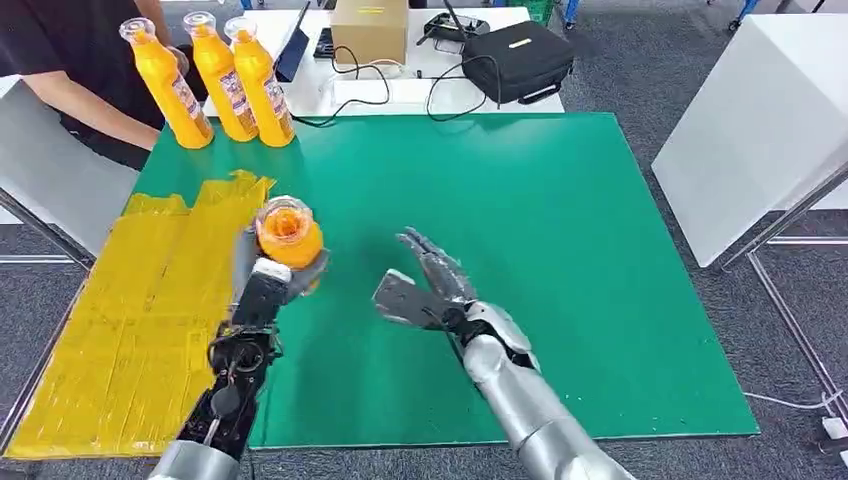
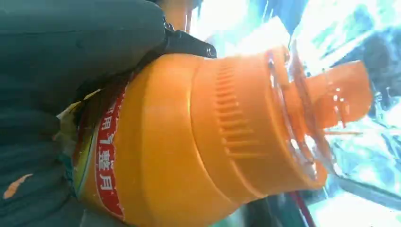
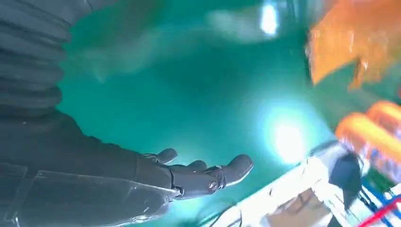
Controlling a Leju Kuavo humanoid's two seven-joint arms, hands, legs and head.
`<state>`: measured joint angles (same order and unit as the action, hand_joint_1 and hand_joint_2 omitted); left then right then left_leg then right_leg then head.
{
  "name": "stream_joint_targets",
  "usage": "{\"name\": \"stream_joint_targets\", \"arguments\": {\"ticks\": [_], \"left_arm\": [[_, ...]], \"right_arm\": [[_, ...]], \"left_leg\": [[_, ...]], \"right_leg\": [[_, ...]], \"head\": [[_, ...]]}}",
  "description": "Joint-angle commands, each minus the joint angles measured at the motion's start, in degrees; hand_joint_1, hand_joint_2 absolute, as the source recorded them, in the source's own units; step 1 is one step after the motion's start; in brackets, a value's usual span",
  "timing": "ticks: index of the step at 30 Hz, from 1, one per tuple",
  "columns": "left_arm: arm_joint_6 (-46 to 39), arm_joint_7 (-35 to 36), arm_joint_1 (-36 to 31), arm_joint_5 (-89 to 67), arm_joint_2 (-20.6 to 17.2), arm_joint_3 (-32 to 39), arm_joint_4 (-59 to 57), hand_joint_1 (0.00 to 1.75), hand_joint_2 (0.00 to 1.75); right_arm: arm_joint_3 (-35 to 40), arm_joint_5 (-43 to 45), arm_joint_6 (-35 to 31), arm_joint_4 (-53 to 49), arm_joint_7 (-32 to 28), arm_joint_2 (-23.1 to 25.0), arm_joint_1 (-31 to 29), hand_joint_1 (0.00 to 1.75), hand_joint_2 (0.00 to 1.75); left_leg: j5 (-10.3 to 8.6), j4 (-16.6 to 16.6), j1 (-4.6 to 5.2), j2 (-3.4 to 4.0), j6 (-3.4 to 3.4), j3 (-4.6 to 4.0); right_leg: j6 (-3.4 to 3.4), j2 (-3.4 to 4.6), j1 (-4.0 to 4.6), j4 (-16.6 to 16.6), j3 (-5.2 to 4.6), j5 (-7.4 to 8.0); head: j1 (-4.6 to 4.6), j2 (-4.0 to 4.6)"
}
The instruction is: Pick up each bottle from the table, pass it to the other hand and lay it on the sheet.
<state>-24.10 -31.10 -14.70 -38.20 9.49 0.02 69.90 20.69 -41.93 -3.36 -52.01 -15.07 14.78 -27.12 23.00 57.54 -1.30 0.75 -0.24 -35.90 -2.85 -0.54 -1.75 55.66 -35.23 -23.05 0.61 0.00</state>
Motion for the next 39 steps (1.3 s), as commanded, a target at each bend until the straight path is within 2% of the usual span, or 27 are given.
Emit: {"name": "stream_joint_targets", "arguments": {"ticks": [1,2,3,4,7,8,9,10,11,12,13,14,15,16,17,19,20,21,23,24,25,26,27,32,34,38,39], "left_arm": [[-15.9,1.8,16.2,-17.3,-1.5,6.4,22.4,1.75,1.75],[-15.9,1.1,17.5,-20.8,0.4,8.7,24.1,1.75,1.75],[-15.9,0.0,18.2,-24.1,1.9,10.5,24.9,1.75,1.75],[-15.9,-1.4,18.2,-31.5,5.2,14.5,26.4,1.75,1.75],[-15.9,0.6,17.2,-41.1,6.7,15.6,25.3,1.75,1.75],[-15.9,12.3,16.7,-51.8,-3.2,12.8,20.9,1.75,1.75],[-15.9,12.3,16.7,-51.8,-3.2,12.8,20.9,1.75,1.75],[-15.9,31.5,9.3,-51.8,-22.2,-5.3,5.7,1.75,1.75],[-15.9,53.1,-2.9,-51.8,-29.9,-26.9,-2.8,1.75,1.75],[-15.9,71.1,-3.8,-51.8,-29.4,-43.0,-3.9,1.75,1.75],[-15.9,71.1,-3.5,-51.8,-28.3,-43.4,-5.6,1.75,1.75],[-15.9,71.1,-4.4,-51.8,-25.9,-44.0,-13.3,1.75,1.75],[-15.9,70.6,-4.0,-51.8,-25.3,-43.6,-14.1,1.75,1.75],[-15.9,70.6,-4.0,-51.8,-25.3,-43.6,-14.1,1.75,1.75],[-15.9,70.6,-4.0,-51.8,-25.3,-43.6,-14.1,1.75,1.75],[-15.9,70.6,-4.0,-51.8,-25.3,-43.6,-14.1,1.75,1.75],[-15.9,70.6,-4.0,-51.8,-25.3,-43.6,-14.1,1.75,1.75],[-15.9,66.4,-3.1,-51.8,-22.9,-39.0,-17.8,1.75,1.75],[-15.9,62.6,-3.1,-51.8,-20.8,-34.3,-23.0,1.75,1.75],[-15.9,60.8,-3.4,-51.8,-20.8,-32.7,-23.2,1.75,1.75],[-15.9,62.3,-5.2,-51.8,-20.9,-34.2,-28.2,1.75,1.75],[-15.9,58.7,-5.1,-51.8,-19.5,-29.9,-29.3,1.75,1.75],[-15.9,57.8,-5.2,-51.8,-19.6,-28.8,-29.3,1.75,1.75],[-15.9,57.8,-5.2,-51.8,-19.6,-28.8,-29.3,1.75,1.75],[-15.9,57.8,-5.2,-51.8,-19.6,-28.8,-29.3,1.75,1.75],[-15.9,55.7,-4.5,-51.8,-19.5,-26.2,-29.2,1.75,1.75],[-15.9,56.6,-4.5,-51.8,-19.8,-26.6,-29.0,1.75,1.75]], "right_arm": [[-15.6,6.2,8.7,-27.3,-3.1,-9.2,4.4,0.00,0.00],[-15.9,6.8,9.0,-27.0,-3.9,-9.6,3.9,0.00,0.00],[-16.3,7.2,9.2,-26.9,-4.2,-9.7,3.7,0.00,0.00],[-16.5,7.3,9.7,-26.2,-4.5,-9.4,3.2,0.00,0.00],[-16.0,7.0,10.1,-24.4,-4.7,-9.1,2.5,0.00,0.00],[-14.7,6.5,10.4,-20.9,-4.8,-8.5,0.9,0.00,0.00],[-14.7,6.5,10.4,-20.9,-4.8,-8.5,0.9,0.00,0.00],[-13.2,5.9,9.5,-17.3,-5.2,-8.4,-0.8,0.00,0.00],[-12.8,5.9,8.9,-16.6,-5.4,-8.4,-0.9,0.00,0.00],[-12.5,6.1,8.5,-16.2,-5.6,-8.5,-1.0,0.00,0.00],[-12.3,6.2,8.4,-16.0,-5.7,-8.7,-1.0,0.00,0.00],[-11.6,6.1,8.6,-15.0,-5.9,-8.7,-1.3,0.00,0.00],[-11.9,5.6,8.4,-13.7,-6.7,-8.3,-1.7,0.00,0.00],[-11.9,5.6,8.4,-13.7,-6.7,-8.3,-1.7,0.00,0.00],[-11.9,5.6,8.4,-13.7,-6.7,-8.3,-1.7,0.00,0.00],[-11.9,5.6,8.4,-13.7,-6.7,-8.3,-1.7,0.00,0.00],[-11.9,5.6,8.4,-13.7,-6.7,-8.3,-1.7,0.00,0.00],[-11.0,5.6,8.7,-13.2,-6.5,-8.5,-2.3,0.00,0.00],[-9.8,6.2,8.7,-11.6,-6.5,-8.4,-3.5,0.00,0.00],[-9.5,6.1,8.7,-11.1,-6.5,-8.3,-3.8,0.00,0.00],[-8.7,6.2,8.7,-10.4,-6.5,-8.2,-4.1,0.00,0.00],[-8.5,6.2,8.6,-10.1,-6.5,-8.2,-3.8,0.00,0.00],[-8.5,6.3,8.3,-10.0,-6.6,-8.3,-3.2,0.00,0.00],[-8.5,6.3,8.3,-10.0,-6.6,-8.3,-3.2,0.00,0.00],[-8.5,6.3,8.3,-10.0,-6.6,-8.3,-3.2,0.00,0.00],[-8.0,6.4,8.3,-9.9,-6.6,-9.0,-3.2,0.00,0.00],[-7.9,6.4,8.3,-9.7,-6.6,-9.0,-3.5,0.00,0.00]], "left_leg": [[0.30,0.1,0.03,-0.11,-0.14,0.30],[0.11,0.0,0.05,-0.07,-0.09,0.05],[0.27,0.1,0.05,-0.05,-0.15,0.27],[0.24,0.1,0.04,0.00,-0.13,0.17],[0.19,0.1,0.03,-0.01,-0.11,0.00],[0.24,0.1,0.01,-0.12,-0.13,0.11],[0.13,0.0,0.07,-0.01,-0.10,0.13],[0.16,-0.1,0.05,0.09,-0.10,0.29],[0.10,-0.1,0.08,0.11,-0.09,0.16],[-0.04,-0.2,0.06,-0.18,-0.03,0.28],[-0.25,-0.1,0.05,-1.02,-0.05,-0.13],[-0.29,-0.1,0.01,-1.22,-0.03,-0.09],[-0.33,-0.1,0.04,-1.32,0.00,0.07],[-0.57,-0.2,-0.01,-0.72,0.12,-0.02],[-0.53,-0.3,-0.02,-0.19,0.13,-0.12],[-0.41,-0.2,0.00,-0.03,0.06,0.03],[-0.46,-0.1,-0.06,-0.01,0.09,-0.20],[-0.38,-0.1,-0.09,0.04,0.04,-0.09],[-0.43,-0.1,-0.04,0.22,0.09,-0.20],[-0.47,-0.1,0.02,0.24,0.12,-0.30],[-0.42,-0.2,0.04,0.23,0.11,-0.16],[-0.50,-0.1,0.06,0.16,0.13,-0.34],[-0.40,-0.1,0.00,0.11,0.12,-0.13],[-0.49,-0.1,-0.06,0.09,0.11,-0.45],[-0.36,0.0,-0.09,0.01,0.06,-0.21],[-0.47,-0.1,-0.06,0.07,0.08,-0.40],[-0.32,0.0,-0.09,0.04,0.02,-0.13]], "right_leg": [[0.16,-0.03,0.01,0.0,0.36,-0.29],[0.08,-0.07,-0.04,0.0,0.10,-0.11],[0.16,-0.01,-0.03,0.0,0.32,-0.23],[0.12,0.03,-0.02,0.0,0.22,-0.17],[0.10,0.01,-0.01,0.0,0.04,-0.10],[0.17,-0.06,0.02,0.0,0.18,-0.17],[0.14,0.00,-0.05,-0.1,0.11,-0.08],[0.23,0.13,-0.02,-0.1,0.22,-0.10],[0.14,0.12,-0.06,-0.1,0.12,-0.04],[0.30,-0.11,-0.03,-0.1,0.25,-0.04],[0.20,-1.00,-0.03,0.0,0.11,-0.08],[0.25,-1.18,0.02,0.0,0.10,-0.11],[0.35,-1.25,0.01,0.0,0.08,-0.12],[0.36,-0.72,0.06,0.0,-0.57,0.13],[0.43,-0.21,0.08,-0.2,-0.43,0.41],[0.37,0.00,0.04,-0.1,-0.14,0.37],[0.32,0.01,0.08,0.1,-0.26,0.39],[0.36,0.10,0.11,0.0,-0.13,0.38],[0.41,0.27,0.06,-0.1,-0.38,0.55],[0.31,0.30,0.00,-0.1,-0.47,0.61],[0.37,0.31,0.00,0.0,-0.35,0.54],[0.31,0.25,-0.03,-0.1,-0.50,0.61],[0.44,0.26,0.04,0.0,-0.29,0.51],[0.30,0.20,0.08,0.0,-0.60,0.58],[0.43,0.18,0.12,0.0,-0.33,0.44],[0.31,0.19,0.07,0.0,-0.51,0.56],[0.44,0.22,0.12,0.0,-0.24,0.42]], "head": [[0.00,0.00],[-0.02,0.00],[-0.02,0.00],[-0.02,0.00],[0.00,0.00],[0.00,0.00],[-0.02,0.00],[-0.02,0.00],[-0.02,0.00],[-0.02,0.00],[-0.02,0.00],[-0.02,0.00],[-0.02,0.00],[0.04,0.00],[0.07,0.00],[0.24,0.00],[0.19,0.00],[0.24,0.00],[0.22,0.00],[0.20,0.00],[0.24,0.00],[0.26,0.00],[0.24,0.00],[0.24,0.00],[0.24,0.00],[0.22,0.00],[0.24,0.00]]}}
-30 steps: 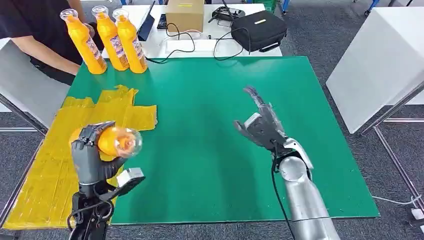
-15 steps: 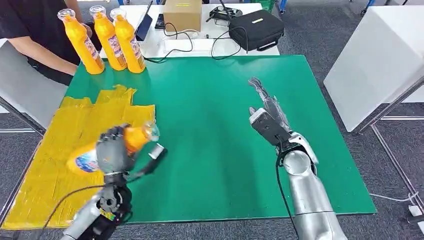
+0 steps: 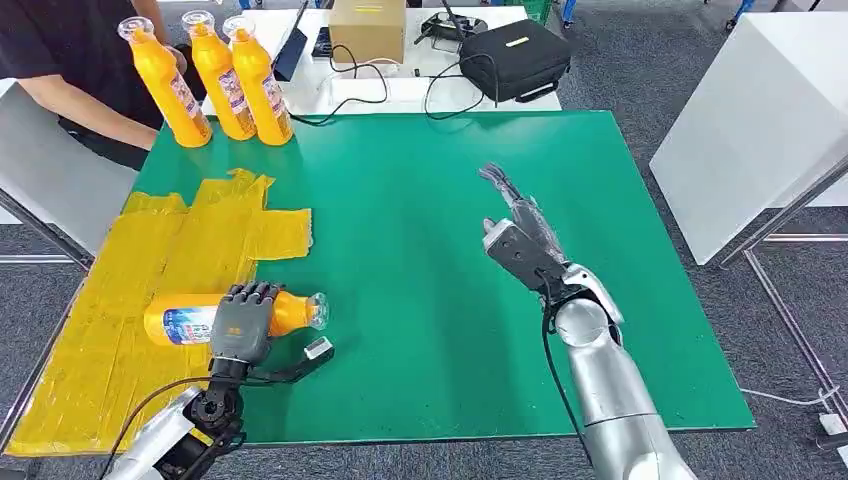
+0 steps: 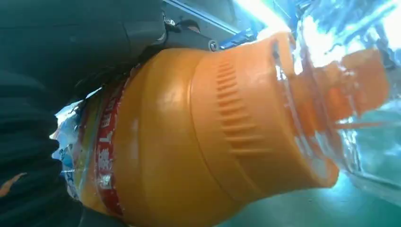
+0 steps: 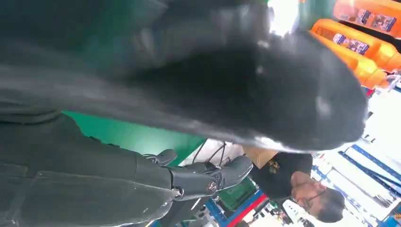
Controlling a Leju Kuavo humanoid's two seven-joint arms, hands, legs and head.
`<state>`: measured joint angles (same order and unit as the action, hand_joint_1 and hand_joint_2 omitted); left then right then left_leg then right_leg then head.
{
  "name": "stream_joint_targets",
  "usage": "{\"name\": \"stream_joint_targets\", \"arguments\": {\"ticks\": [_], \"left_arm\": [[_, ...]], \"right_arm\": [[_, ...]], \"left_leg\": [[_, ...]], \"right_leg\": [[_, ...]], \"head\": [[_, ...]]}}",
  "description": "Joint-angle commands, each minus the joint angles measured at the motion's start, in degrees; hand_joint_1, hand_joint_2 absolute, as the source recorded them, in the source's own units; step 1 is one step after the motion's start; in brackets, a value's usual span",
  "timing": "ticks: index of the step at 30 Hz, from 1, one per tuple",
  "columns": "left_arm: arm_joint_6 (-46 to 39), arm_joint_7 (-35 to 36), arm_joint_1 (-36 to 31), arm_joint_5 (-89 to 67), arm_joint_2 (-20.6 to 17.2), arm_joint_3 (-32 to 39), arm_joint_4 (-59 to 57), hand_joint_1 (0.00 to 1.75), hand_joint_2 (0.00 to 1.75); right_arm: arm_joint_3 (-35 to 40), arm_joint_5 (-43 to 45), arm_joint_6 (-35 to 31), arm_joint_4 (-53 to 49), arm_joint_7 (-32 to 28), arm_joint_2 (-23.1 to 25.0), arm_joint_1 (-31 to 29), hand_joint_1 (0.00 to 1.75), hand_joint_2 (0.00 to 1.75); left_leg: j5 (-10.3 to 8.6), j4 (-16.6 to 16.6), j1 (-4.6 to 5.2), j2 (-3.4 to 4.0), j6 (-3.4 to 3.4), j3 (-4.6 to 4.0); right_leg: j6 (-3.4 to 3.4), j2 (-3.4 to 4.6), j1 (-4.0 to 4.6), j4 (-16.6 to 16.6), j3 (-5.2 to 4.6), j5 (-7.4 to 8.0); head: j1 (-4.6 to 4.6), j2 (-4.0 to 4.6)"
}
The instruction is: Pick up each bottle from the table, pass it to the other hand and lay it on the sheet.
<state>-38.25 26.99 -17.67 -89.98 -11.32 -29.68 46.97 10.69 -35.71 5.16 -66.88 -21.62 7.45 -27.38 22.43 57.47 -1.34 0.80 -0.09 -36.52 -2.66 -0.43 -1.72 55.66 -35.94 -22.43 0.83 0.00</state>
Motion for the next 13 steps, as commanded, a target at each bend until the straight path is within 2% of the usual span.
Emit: {"name": "stream_joint_targets", "arguments": {"ticks": [1,4,5,6,7,8,9,12,13], "left_arm": [[-1.8,-1.6,-1.3,0.0,1.2,3.6,-6.2,1.75,1.75],[-1.8,-2.7,-0.8,0.0,1.6,5.7,-7.0,1.73,1.75],[-1.8,-3.9,-0.5,0.0,1.6,6.8,-6.5,0.00,1.75],[-1.8,-6.1,0.0,0.0,2.9,11.2,-6.7,0.00,0.00],[-1.8,-4.8,0.0,0.0,2.0,11.2,-5.2,0.00,0.00],[-1.8,-7.4,0.9,0.0,2.6,13.7,-3.4,0.00,0.00],[-1.8,-9.3,1.7,0.0,2.7,15.5,-2.2,0.00,0.00],[-1.8,-8.0,5.4,0.0,0.9,14.8,6.4,0.00,0.00],[-1.8,-5.7,6.1,0.0,-0.5,13.1,8.5,0.00,0.00]], "right_arm": [[2.2,0.2,-0.2,5.4,0.0,-1.7,-3.4,0.00,0.00],[2.6,0.2,-0.2,5.9,0.0,-1.6,-3.8,0.00,0.00],[2.8,0.3,-0.2,6.3,0.0,-1.5,-3.8,0.00,0.00],[3.1,0.3,-0.3,6.6,0.0,-1.6,-3.8,0.00,0.00],[3.4,0.3,-0.3,6.6,0.0,-1.6,-3.6,0.00,0.00],[3.6,0.3,-0.4,6.4,0.0,-1.6,-3.0,0.00,0.00],[3.7,0.3,-0.7,6.1,0.0,-1.6,-2.5,0.00,0.00],[4.0,0.1,-1.6,3.7,-0.1,-1.9,0.5,0.00,0.00],[4.2,-0.2,-1.8,3.1,0.0,-1.8,0.8,0.00,0.00]], "left_leg": [[0.10,0.0,0.00,0.03,-0.06,0.24],[0.10,0.0,0.00,0.06,-0.05,0.24],[0.17,0.0,-0.02,0.07,-0.07,0.37],[0.12,0.0,-0.01,0.07,-0.06,0.28],[0.08,0.0,0.00,0.08,-0.04,0.24],[0.24,0.0,-0.04,0.09,-0.09,0.53],[0.11,0.0,-0.04,0.05,-0.05,0.28],[0.06,0.0,-0.04,0.03,-0.04,0.26],[0.05,0.0,-0.03,0.01,-0.04,0.22]], "right_leg": [[0.13,0.09,0.02,0.0,0.22,-0.06],[0.14,0.12,0.02,0.0,0.20,-0.06],[0.21,0.15,0.04,0.0,0.33,-0.12],[0.16,0.14,0.03,0.0,0.25,-0.07],[0.12,0.13,0.02,0.0,0.19,-0.04],[0.27,0.20,0.07,0.0,0.47,-0.18],[0.15,0.12,0.06,0.0,0.25,-0.07],[0.12,0.08,0.06,-0.1,0.24,-0.07],[0.11,0.05,0.05,0.0,0.20,-0.07]], "head": [[0.02,0.00],[0.02,0.00],[0.02,0.00],[0.02,0.00],[0.02,0.00],[0.02,0.00],[0.02,0.00],[0.02,0.00],[0.02,0.00]]}}
